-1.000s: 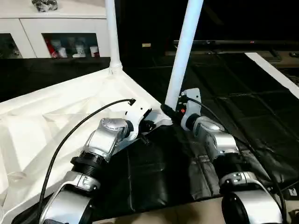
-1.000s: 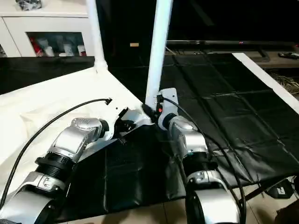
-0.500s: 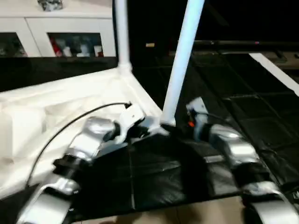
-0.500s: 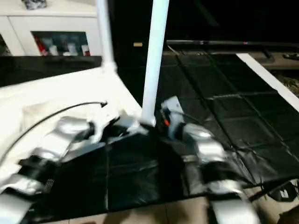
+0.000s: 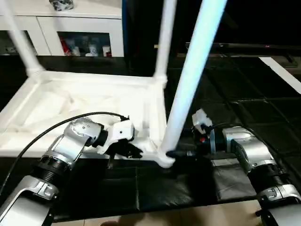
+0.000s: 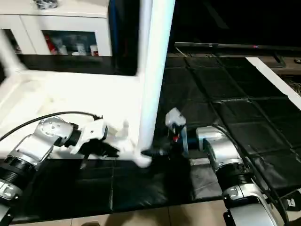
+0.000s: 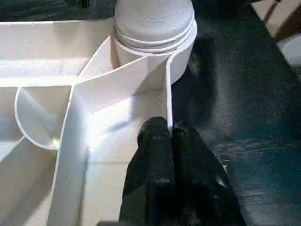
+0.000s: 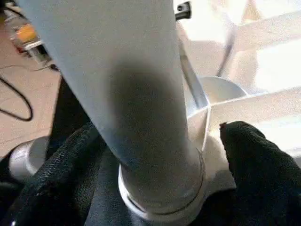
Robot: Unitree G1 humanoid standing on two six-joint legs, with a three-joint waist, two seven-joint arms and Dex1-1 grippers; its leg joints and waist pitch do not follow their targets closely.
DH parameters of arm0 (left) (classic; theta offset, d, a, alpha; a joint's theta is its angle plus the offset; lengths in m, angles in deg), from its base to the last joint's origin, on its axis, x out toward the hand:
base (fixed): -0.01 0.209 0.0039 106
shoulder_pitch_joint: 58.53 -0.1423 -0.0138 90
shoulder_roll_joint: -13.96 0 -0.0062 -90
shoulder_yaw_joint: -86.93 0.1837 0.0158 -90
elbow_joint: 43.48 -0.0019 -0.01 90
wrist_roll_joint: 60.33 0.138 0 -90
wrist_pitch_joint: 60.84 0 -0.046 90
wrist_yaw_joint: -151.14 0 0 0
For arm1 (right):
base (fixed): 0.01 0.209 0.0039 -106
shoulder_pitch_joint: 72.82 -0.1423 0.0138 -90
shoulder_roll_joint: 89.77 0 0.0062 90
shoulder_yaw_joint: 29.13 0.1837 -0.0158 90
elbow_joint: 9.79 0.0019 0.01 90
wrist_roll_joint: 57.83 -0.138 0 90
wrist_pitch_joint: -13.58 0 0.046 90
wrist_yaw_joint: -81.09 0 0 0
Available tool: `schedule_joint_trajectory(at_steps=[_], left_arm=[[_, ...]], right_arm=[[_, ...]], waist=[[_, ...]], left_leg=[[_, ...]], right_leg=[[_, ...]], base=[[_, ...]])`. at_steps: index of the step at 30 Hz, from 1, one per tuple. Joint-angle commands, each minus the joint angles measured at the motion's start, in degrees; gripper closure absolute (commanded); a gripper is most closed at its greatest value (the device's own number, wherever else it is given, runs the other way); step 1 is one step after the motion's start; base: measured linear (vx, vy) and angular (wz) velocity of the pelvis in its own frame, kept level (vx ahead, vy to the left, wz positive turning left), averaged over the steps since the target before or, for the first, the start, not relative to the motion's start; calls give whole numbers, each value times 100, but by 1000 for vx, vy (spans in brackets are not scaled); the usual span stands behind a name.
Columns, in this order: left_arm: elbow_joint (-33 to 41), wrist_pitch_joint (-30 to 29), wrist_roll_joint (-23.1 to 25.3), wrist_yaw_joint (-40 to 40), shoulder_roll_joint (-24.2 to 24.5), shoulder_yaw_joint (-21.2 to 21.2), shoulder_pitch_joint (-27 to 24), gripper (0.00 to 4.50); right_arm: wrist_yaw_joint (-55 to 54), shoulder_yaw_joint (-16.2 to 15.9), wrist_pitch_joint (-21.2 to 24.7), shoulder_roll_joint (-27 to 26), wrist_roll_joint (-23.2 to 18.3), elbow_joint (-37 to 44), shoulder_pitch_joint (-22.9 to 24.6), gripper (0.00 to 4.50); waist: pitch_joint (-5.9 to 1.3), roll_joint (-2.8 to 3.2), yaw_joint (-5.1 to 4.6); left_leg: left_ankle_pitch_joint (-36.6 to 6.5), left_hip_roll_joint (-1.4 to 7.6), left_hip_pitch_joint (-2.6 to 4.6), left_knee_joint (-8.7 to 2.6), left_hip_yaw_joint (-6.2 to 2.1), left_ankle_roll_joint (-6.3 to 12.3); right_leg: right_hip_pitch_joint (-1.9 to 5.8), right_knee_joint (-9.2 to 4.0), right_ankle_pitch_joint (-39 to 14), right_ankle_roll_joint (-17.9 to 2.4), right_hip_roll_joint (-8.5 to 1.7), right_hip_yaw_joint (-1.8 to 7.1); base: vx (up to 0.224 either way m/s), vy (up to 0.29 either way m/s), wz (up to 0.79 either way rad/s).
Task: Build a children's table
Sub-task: Rotate leg to tighten
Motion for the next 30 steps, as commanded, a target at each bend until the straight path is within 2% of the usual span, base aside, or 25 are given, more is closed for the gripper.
schedule_joint_trajectory(at_steps=[1, 5, 7, 9, 15, 17, 22, 24, 26, 27, 30], left_arm=[[85, 113, 64, -276, 0, 268, -55, 450], [85, 202, 39, -379, 17, 318, -74, 450], [38, 247, 47, -393, 11, 327, -56, 450], [11, 267, 52, -400, 3, 326, -44, 450], [-19, 296, 51, -399, -15, 323, -36, 450], [-24, 296, 52, -395, -16, 321, -34, 450], [-6, 117, 7, -248, -66, 221, -63, 450], [-25, -145, -101, 136, -240, 2, -59, 450], [-135, -389, -162, 620, -432, -235, 4, 450], [-205, -510, -150, 873, -518, -323, 46, 450], [-310, -866, -115, 1470, -765, -494, 132, 450]], right_arm=[[180, -87, 76, 88, -53, 129, -53, 85], [305, -135, 20, 76, -49, 132, -49, 127], [317, -130, 31, 62, -69, 93, -66, 127], [325, -133, 34, 58, -77, 86, -69, 162], [375, -156, 96, 36, -130, 136, -46, 196], [379, -159, 98, 34, -130, 138, -43, 219], [355, -162, 172, 5, -150, 218, 32, 229], [4, -63, 344, -68, -154, 298, 134, 231], [-674, 103, 458, -237, -88, 300, 191, 233], [-1025, 202, 508, -359, -72, 279, 189, 236], [-2059, 456, 713, -754, -7, 133, 116, 242]], waist=[[-382, 67, -32], [-386, 72, -28], [-389, 67, -25], [-387, 71, -25], [-385, 66, -24], [-385, 64, -24], [-381, 64, -23], [-367, 53, -23], [-361, 50, -25], [-361, 45, -38], [-350, 31, -99]], left_leg=[[-1083, 108, 36, -398, 35, 112], [-1032, 106, 23, -396, 31, 114], [-1018, 105, 24, -395, 30, 100], [-1043, 104, 21, -395, 30, 95], [-1072, 103, 26, -395, 31, 91], [-1070, 103, 22, -395, 28, 86], [-1101, 100, 23, -398, 27, 72], [-1099, 99, 17, -400, 29, 54], [-1183, 92, 36, -407, 20, 10], [-1199, 86, 24, -411, 17, -13], [-1274, 65, 1, -439, -16, -122]], right_leg=[[324, -353, -1027, -1267, -317, 306], [324, -347, -990, -1258, -314, 301], [327, -341, -961, -1264, -311, 301], [327, -346, -990, -1258, -313, 299], [322, -354, -1075, -1231, -309, 301], [325, -355, -1103, -1216, -311, 299], [324, -368, -1241, -1169, -314, 298], [323, -375, -1288, -1153, -311, 300], [306, -407, -1551, -1057, -320, 299], [316, -414, -1634, -1023, -327, 299], [320, -463, -2109, -805, -338, 284]], base=[[0, 0, 0], [0, 0, 0], [0, 0, 0], [0, 0, 0], [0, 0, 0], [0, 0, 0], [0, 0, 0], [0, 0, 0], [0, 0, 0], [0, 0, 0], [0, 0, 0]])
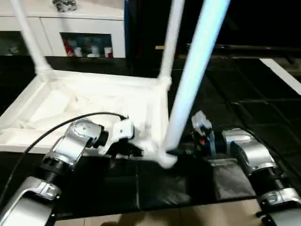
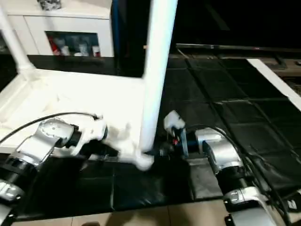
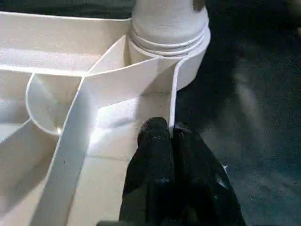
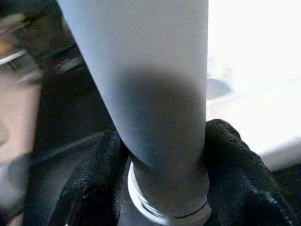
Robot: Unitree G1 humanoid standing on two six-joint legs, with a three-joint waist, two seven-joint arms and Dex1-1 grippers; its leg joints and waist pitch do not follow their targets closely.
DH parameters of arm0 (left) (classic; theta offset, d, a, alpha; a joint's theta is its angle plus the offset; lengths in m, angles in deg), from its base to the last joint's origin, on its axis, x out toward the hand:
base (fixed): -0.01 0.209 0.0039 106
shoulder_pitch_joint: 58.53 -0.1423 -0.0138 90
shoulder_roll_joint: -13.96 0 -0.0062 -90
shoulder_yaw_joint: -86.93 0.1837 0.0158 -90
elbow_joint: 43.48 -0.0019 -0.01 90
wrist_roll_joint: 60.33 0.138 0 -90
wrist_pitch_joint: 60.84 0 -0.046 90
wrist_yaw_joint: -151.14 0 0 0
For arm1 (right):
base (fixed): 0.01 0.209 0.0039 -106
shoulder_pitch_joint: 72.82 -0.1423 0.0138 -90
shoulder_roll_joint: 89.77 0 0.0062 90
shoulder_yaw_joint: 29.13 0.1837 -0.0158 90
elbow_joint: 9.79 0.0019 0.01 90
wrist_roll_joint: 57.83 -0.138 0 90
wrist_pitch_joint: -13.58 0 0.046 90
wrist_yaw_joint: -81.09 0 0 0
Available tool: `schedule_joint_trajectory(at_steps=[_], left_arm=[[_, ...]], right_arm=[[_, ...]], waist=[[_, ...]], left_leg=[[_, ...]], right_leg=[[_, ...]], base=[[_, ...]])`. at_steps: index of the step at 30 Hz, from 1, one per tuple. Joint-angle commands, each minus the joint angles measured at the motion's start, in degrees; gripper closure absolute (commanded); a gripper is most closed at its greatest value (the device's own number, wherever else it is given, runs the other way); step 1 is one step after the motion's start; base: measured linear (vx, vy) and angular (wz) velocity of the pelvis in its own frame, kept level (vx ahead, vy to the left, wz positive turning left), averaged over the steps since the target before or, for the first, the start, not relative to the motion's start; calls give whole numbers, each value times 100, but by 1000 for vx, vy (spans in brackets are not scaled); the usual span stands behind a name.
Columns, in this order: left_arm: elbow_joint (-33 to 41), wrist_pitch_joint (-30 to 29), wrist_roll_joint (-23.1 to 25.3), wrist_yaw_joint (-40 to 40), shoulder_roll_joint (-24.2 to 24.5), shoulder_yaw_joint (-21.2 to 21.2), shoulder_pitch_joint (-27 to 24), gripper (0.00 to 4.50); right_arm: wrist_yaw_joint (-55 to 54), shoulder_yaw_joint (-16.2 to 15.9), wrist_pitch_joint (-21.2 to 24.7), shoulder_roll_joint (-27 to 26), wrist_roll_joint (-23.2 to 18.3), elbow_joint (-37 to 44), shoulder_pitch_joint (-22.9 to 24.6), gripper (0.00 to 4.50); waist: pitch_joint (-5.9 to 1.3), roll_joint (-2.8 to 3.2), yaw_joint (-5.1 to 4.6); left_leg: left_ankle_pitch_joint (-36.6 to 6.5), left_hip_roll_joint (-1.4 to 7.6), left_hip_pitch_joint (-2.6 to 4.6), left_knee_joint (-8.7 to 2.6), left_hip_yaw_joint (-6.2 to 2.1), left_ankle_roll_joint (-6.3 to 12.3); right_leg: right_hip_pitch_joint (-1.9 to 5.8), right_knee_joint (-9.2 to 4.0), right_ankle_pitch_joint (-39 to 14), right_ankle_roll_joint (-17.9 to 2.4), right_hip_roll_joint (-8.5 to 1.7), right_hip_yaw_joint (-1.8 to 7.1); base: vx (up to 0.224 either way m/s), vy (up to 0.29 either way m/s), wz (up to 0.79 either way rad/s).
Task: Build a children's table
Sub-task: Rotate leg to tighten
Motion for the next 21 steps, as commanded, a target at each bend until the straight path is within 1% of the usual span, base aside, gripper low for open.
schedule_joint_trajectory(at_steps=[1, 2, 3, 4, 5, 6, 7, 8, 9, 10, 11, 12, 13, 14, 16, 17, 20, 21], left_arm=[[11, -492, -127, 758, -515, -135, 140, 450], [4, -646, -147, 917, -624, -186, 173, 450], [-15, -848, -171, 1142, -780, -254, 224, 450], [-15, -848, -171, 1142, -780, -254, 224, 450], [-14, -1190, -190, 1537, -1099, -347, 310, 450], [-45, -1432, -217, 1923, -1398, -454, 404, 450], [-102, -1522, -248, 2185, -1595, -536, 484, 450], [-141, -1543, -263, 2316, -1683, -583, 529, 450], [-219, -1577, -288, 2597, -1858, -689, 622, 450], [-244, -1589, -294, 2698, -1916, -728, 654, 450], [-278, -1585, -300, 2788, -1972, -761, 697, 450], [-282, -1584, -290, 2844, -2015, -781, 728, 450], [-270, -1602, -281, 2865, -2031, -789, 733, 450], [-200, -1629, -246, 2871, -2049, -787, 725, 450], [-158, -1640, -226, 2818, -2010, -760, 695, 450], [-91, -1637, -171, 2752, -1938, -710, 637, 450], [-12, -1664, -101, 2691, -1835, -657, 550, 450], [2, -1634, -70, 2634, -1762, -620, 512, 450]], right_arm=[[-928, 19, 276, -462, 17, -183, -108, 245], [-1146, 38, 299, -573, 50, -219, -129, 245], [-1438, 60, 309, -721, 100, -296, -170, 246], [-1438, 60, 309, -721, 100, -296, -170, 247], [-2081, 120, 372, -1036, 182, -486, -281, 248], [-2608, 226, 392, -1294, 214, -712, -424, 250], [-2957, 291, 354, -1441, 243, -910, -551, 251], [-3090, 311, 327, -1494, 260, -1003, -612, 251], [-3365, 356, 285, -1605, 317, -1159, -720, 251], [-3457, 372, 275, -1641, 342, -1200, -752, 251], [-3564, 397, 227, -1672, 363, -1265, -796, 251], [-3601, 442, 155, -1700, 350, -1309, -823, 251], [-3604, 461, 129, -1711, 343, -1327, -833, 251], [-3494, 522, 40, -1709, 288, -1364, -845, 219], [-3453, 550, 43, -1686, 256, -1362, -837, 186], [-3414, 600, 45, -1662, 241, -1352, -822, 183], [-3404, 612, -55, -1604, 310, -1407, -814, 150], [-3350, 588, -105, -1545, 337, -1397, -782, 142]], waist=[[-356, 45, -12], [-349, 32, -69], [-353, 34, -84], [-356, 33, -112], [-354, 45, -178], [-361, 49, -181], [-363, 82, -194], [-359, 62, -215], [-371, 64, -211], [-364, 73, -214], [-376, 51, -201], [-380, 60, -189], [-390, 67, -182], [-394, 56, -170], [-394, 67, -163], [-385, 63, -164], [-376, 83, -166], [-381, 80, -170]], left_leg=[[-1289, 53, -3, -442, -12, -155], [-1288, 46, -20, -441, -18, -156], [-1290, 43, -14, -438, -15, -147], [-1267, 44, -16, -435, -11, -148], [-1223, 38, -35, -430, -4, -121], [-1212, 33, -18, -423, -8, -121], [-1178, 30, -21, -423, -6, -127], [-1181, 21, -9, -420, -2, -131], [-1171, 14, -1, -407, 6, -117], [-1152, 13, -6, -410, 8, -90], [-1088, 13, -16, -405, 12, -30], [-1042, 18, -19, -410, 10, -2], [-980, 30, -16, -404, 16, 43], [-921, 30, -31, -399, 19, 88], [-853, 28, -33, -400, 21, 125], [-886, 24, -28, -405, 28, 162], [-1022, 29, -24, -415, 22, 130], [-1044, 37, -27, -416, 17, 119]], right_leg=[[302, -488, -2243, -750, -345, 275], [301, -503, -2289, -725, -338, 272], [299, -511, -2299, -722, -334, 271], [293, -503, -2256, -740, -333, 274], [300, -496, -2126, -785, -316, 280], [289, -500, -2081, -808, -314, 274], [290, -487, -2010, -844, -316, 281], [278, -508, -1992, -870, -301, 274], [283, -502, -1948, -886, -303, 272], [280, -506, -1893, -909, -294, 276], [294, -492, -1768, -917, -296, 279], [301, -490, -1673, -920, -297, 278], [298, -470, -1444, -959, -296, 286], [314, -445, -1254, -1015, -296, 288], [320, -430, -1109, -1055, -291, 288], [324, -441, -1106, -1076, -290, 288], [321, -465, -1352, -1029, -306, 287], [325, -465, -1366, -1020, -309, 287]], base=[[0, 0, 0], [0, 0, 0], [0, 0, 0], [0, 0, 0], [0, 0, 0], [0, 0, 0], [0, 0, 0], [0, 0, 0], [0, 0, 0], [0, 0, 0], [0, 0, 0], [0, 0, 0], [0, 0, 0], [0, 0, 0], [0, 0, 0], [0, 0, 0], [0, 0, 0], [0, 0, 0]])
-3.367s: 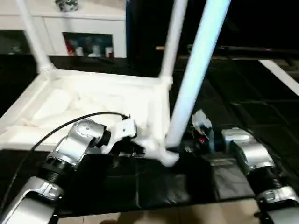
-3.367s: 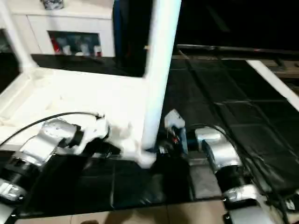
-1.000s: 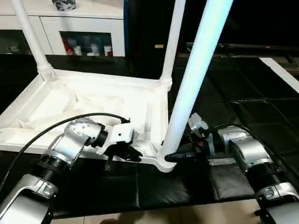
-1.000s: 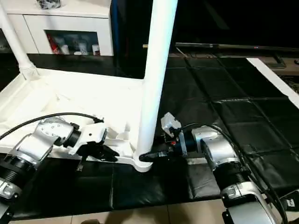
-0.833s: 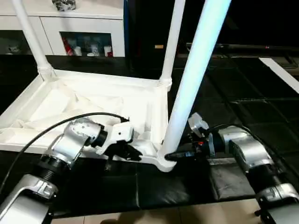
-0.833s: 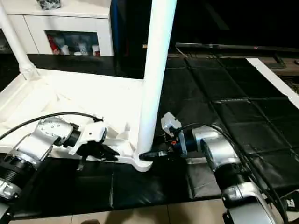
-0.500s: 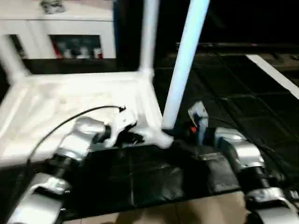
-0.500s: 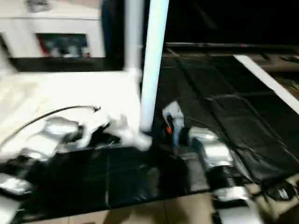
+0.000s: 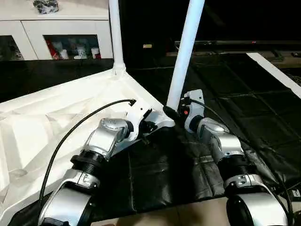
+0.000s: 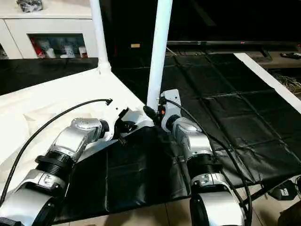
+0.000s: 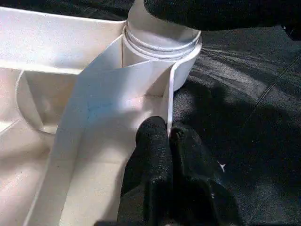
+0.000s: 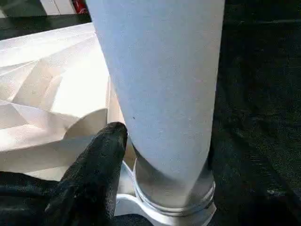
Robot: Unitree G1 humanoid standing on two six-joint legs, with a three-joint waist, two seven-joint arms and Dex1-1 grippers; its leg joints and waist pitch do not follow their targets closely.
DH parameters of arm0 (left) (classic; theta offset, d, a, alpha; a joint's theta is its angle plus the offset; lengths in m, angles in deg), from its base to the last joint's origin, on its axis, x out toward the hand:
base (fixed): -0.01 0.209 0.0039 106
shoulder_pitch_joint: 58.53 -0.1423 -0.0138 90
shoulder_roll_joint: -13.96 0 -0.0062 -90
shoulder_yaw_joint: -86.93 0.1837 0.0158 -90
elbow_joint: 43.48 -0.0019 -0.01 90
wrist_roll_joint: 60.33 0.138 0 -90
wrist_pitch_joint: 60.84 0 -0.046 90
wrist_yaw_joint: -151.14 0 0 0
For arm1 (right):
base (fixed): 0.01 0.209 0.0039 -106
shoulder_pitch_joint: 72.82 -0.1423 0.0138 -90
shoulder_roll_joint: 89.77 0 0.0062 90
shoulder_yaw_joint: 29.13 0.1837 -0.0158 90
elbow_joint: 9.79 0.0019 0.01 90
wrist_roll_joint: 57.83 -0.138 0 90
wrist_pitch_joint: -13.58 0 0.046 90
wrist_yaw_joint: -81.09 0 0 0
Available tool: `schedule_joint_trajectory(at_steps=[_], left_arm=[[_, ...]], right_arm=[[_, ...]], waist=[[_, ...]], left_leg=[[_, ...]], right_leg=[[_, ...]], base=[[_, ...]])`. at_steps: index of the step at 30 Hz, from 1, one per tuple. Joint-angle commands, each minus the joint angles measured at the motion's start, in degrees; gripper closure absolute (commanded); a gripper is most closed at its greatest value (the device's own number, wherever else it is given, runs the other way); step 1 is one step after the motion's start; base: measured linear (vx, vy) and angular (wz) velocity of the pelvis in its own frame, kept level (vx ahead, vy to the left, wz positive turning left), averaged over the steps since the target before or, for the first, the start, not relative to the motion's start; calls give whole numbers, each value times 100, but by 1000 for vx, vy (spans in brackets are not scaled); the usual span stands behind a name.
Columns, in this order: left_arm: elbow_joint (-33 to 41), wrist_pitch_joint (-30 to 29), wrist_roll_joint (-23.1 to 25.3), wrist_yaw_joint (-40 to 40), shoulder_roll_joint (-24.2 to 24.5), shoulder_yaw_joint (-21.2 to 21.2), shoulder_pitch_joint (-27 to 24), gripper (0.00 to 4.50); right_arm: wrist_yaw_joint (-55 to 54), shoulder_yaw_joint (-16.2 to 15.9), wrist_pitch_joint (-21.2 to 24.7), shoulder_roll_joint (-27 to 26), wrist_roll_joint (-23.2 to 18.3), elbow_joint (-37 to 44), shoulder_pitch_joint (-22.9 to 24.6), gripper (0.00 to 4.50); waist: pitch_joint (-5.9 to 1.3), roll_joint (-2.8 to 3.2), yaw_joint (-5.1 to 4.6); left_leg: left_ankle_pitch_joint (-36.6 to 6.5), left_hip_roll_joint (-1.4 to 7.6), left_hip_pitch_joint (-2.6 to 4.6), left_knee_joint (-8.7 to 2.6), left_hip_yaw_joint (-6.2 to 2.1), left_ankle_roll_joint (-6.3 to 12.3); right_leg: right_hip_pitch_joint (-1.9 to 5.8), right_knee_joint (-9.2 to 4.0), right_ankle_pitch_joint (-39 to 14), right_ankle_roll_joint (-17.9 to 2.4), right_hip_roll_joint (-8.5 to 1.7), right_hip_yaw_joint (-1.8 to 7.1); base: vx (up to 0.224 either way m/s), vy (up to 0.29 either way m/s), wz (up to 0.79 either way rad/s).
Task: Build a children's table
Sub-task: Rotate leg to tighten
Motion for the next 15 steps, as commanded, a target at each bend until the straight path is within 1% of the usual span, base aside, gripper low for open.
schedule_joint_trajectory(at_steps=[1, 2, 3, 4, 5, 6, 7, 8, 9, 10, 11, 12, 13, 14, 15], left_arm=[[339, 190, -135, -230, -89, 148, 22, 450], [339, 190, -135, -230, -89, 148, 22, 450], [396, 286, -90, -501, 124, 258, -73, 450], [426, 334, -72, -642, 225, 307, -115, 450], [466, 607, -31, -967, 441, 417, -191, 450], [472, 623, -35, -1013, 467, 427, -199, 450], [504, 689, -58, -1263, 613, 478, -241, 450], [509, 696, -61, -1308, 640, 487, -248, 450], [516, 907, -31, -1627, 850, 605, -284, 450], [525, 1013, -28, -1845, 969, 680, -302, 450], [526, 1163, -11, -2075, 1099, 769, -313, 450], [526, 1163, -11, -2075, 1099, 769, -313, 450], [544, 1370, -10, -2381, 1249, 871, -330, 450], [578, 1534, -34, -2656, 1378, 959, -349, 450], [598, 1593, -51, -2794, 1436, 998, -358, 450]], right_arm=[[483, -357, 122, -227, -19, -229, 146, 142], [483, -357, 122, -227, -19, -229, 146, 137], [964, -420, 89, -22, -80, -30, 272, 118], [1230, -456, 86, 79, -127, 81, 331, 118], [1730, -522, 152, 321, -221, 283, 430, 97], [1786, -530, 153, 358, -229, 303, 438, 97], [2112, -576, 162, 570, -276, 419, 486, 85], [2175, -584, 165, 610, -286, 441, 494, 73], [2621, -653, 149, 902, -317, 550, 541, 73], [2878, -715, 125, 1062, -313, 613, 571, 53], [3141, -779, 91, 1230, -290, 672, 593, 53], [3141, -779, 91, 1230, -290, 672, 593, 44], [3416, -850, 21, 1414, -246, 728, 608, 35], [3676, -889, -35, 1553, -234, 783, 622, 35], [3806, -904, -72, 1613, -246, 822, 629, 35]], waist=[[-371, 44, 24], [-373, 45, 28], [-376, 34, 24], [-385, 42, 33], [-384, 45, 43], [-386, 45, 56], [-389, 48, 58], [-382, 47, 62], [-381, 46, 71], [-373, 41, 69], [-368, 40, 78], [-363, 43, 91], [-357, 59, 106], [-362, 48, 136], [-363, 47, 142]], left_leg=[[-1025, 45, -24, -398, 11, 119], [-1010, 46, -21, -398, 11, 123], [-958, 44, -21, -397, 14, 144], [-898, 45, -34, -391, 10, 193], [-845, 47, -23, -383, 18, 257], [-823, 49, -26, -381, 16, 289], [-775, 52, -21, -378, 21, 320], [-772, 55, -23, -377, 28, 337], [-784, 53, -21, -378, 22, 333], [-870, 56, -15, -382, 28, 331], [-922, 58, -11, -386, 22, 320], [-984, 69, -5, -391, 21, 300], [-1032, 78, 0, -395, 20, 267], [-1041, 83, 2, -390, 25, 262], [-1001, 90, 1, -389, 34, 257]], right_leg=[[339, -434, -1344, -1021, -310, 279], [337, -430, -1308, -1026, -309, 278], [339, -425, -1226, -1045, -304, 279], [362, -403, -1091, -1066, -303, 281], [355, -401, -936, -1103, -296, 284], [366, -395, -860, -1119, -299, 284], [361, -376, -743, -1174, -292, 283], [359, -372, -702, -1225, -294, 284], [368, -378, -744, -1219, -295, 279], [363, -390, -889, -1208, -298, 278], [360, -402, -992, -1187, -301, 273], [350, -413, -1137, -1173, -311, 274], [339, -420, -1234, -1149, -315, 276], [345, -421, -1264, -1128, -314, 275], [342, -409, -1204, -1138, -316, 286]], base=[[0, 0, 0], [0, 0, 0], [0, 0, 0], [0, 0, 0], [0, 0, 0], [0, 0, 0], [0, 0, 0], [0, 0, 0], [0, 0, 0], [0, 0, 0], [0, 0, 0], [0, 0, 0], [0, 0, 0], [0, 0, 0], [0, 0, 0]])
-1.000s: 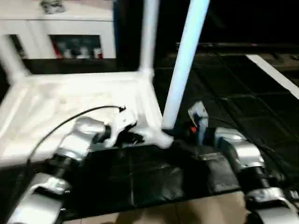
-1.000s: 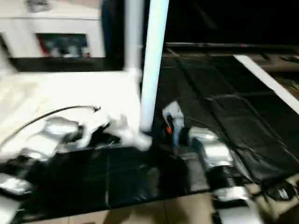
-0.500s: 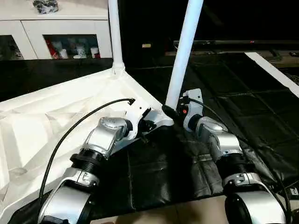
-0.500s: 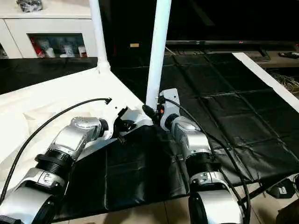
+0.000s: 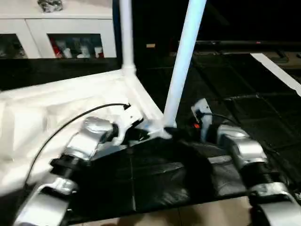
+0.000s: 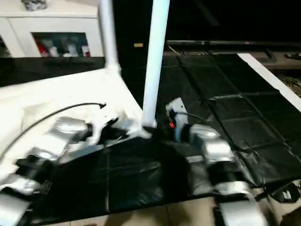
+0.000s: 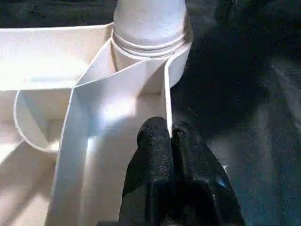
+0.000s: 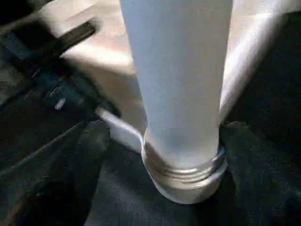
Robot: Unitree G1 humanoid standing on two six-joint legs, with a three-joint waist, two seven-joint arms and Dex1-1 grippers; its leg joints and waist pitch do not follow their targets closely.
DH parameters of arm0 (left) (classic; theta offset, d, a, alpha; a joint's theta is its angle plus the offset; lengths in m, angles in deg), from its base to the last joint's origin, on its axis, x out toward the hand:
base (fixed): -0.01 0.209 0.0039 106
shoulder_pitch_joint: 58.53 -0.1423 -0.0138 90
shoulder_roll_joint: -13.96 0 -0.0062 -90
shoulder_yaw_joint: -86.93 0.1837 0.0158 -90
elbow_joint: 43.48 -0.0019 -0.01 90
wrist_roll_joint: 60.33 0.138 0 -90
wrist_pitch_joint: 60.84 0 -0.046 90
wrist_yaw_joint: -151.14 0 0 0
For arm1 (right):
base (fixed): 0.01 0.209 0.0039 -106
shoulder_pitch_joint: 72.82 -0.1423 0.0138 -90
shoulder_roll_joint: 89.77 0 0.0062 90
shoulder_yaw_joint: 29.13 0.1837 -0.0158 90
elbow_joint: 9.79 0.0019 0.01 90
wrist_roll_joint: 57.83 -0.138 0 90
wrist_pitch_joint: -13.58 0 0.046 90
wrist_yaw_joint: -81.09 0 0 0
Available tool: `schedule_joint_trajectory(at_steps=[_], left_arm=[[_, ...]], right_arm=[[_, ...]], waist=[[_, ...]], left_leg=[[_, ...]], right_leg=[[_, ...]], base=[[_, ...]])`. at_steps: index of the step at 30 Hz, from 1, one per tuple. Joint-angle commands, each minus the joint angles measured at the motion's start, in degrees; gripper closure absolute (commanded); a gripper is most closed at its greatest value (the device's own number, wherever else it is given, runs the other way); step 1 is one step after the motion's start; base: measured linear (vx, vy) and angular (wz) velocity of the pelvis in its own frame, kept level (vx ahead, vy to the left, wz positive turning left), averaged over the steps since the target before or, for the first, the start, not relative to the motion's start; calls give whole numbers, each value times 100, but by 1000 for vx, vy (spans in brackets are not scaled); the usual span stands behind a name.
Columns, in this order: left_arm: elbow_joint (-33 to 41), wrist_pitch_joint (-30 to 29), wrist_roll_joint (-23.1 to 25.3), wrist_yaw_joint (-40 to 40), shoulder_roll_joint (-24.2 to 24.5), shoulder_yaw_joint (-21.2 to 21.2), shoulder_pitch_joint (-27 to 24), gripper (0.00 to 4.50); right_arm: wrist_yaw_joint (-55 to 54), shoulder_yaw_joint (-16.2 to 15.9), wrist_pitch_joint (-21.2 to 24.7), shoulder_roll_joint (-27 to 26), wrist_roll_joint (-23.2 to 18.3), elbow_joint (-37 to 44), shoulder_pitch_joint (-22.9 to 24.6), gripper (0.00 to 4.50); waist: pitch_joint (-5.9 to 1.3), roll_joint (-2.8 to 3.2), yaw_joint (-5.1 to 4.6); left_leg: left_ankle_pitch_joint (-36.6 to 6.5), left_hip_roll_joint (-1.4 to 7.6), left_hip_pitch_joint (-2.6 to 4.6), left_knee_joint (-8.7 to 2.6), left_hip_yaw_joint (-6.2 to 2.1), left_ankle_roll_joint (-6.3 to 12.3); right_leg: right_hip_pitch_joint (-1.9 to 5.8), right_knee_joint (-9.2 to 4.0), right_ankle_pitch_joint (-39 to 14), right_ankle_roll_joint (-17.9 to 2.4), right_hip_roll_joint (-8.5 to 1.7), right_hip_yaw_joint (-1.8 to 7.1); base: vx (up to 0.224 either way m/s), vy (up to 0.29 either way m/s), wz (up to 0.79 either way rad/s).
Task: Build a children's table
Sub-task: Rotate leg to tighten
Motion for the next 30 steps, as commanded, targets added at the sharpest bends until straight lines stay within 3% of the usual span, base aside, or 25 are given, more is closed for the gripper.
schedule_joint_trajectory(at_steps=[1, 5, 12, 14, 18, 24, 30], left_arm=[[206, 280, -59, -668, 100, 309, -32, 450], [233, 573, -27, -1430, 383, 620, -31, 450], [274, 859, 21, -1761, 492, 816, -66, 450], [360, 880, -9, -1847, 502, 852, -99, 450], [473, 876, -52, -1913, 510, 865, -139, 450], [571, 894, -78, -1977, 543, 892, -196, 450], [650, 859, -70, -1983, 575, 900, -245, 450]], right_arm=[[499, -109, -124, 192, 13, 188, -24, 35], [1235, -380, -573, 487, 45, 243, -67, 35], [1912, -614, -513, 556, -54, 267, -127, 51], [2119, -691, -485, 535, -103, 244, -151, 86], [2238, -740, -520, 481, -152, 195, -167, 94], [2385, -797, -463, 410, -177, 146, -175, 156], [2486, -825, -381, 408, -224, 177, -145, 187]], waist=[[-375, 44, 18], [-372, 46, 83], [-370, 41, 157], [-371, 29, 158], [-374, 20, 163], [-376, 9, 171], [-383, 8, 167]], left_leg=[[-936, 95, 17, -367, 34, 242], [-949, 100, 26, -358, 49, 259], [-1103, 109, 35, -363, 42, 196], [-1105, 117, 23, -369, 34, 179], [-1042, 109, 16, -363, 36, 196], [-985, 107, 5, -362, 33, 197], [-949, 107, 8, -357, 34, 199]], right_leg=[[339, -381, -1086, -1175, -314, 298], [322, -351, -915, -1282, -307, 295], [318, -365, -1180, -1242, -318, 299], [324, -349, -1143, -1261, -317, 295], [323, -341, -1085, -1264, -314, 294], [329, -341, -1139, -1221, -322, 293], [328, -330, -1077, -1235, -316, 292]], base=[[0, 0, 0], [0, 0, 0], [0, 0, 0], [0, 0, 0], [0, 0, 0], [0, 0, 0], [0, 0, 0]])
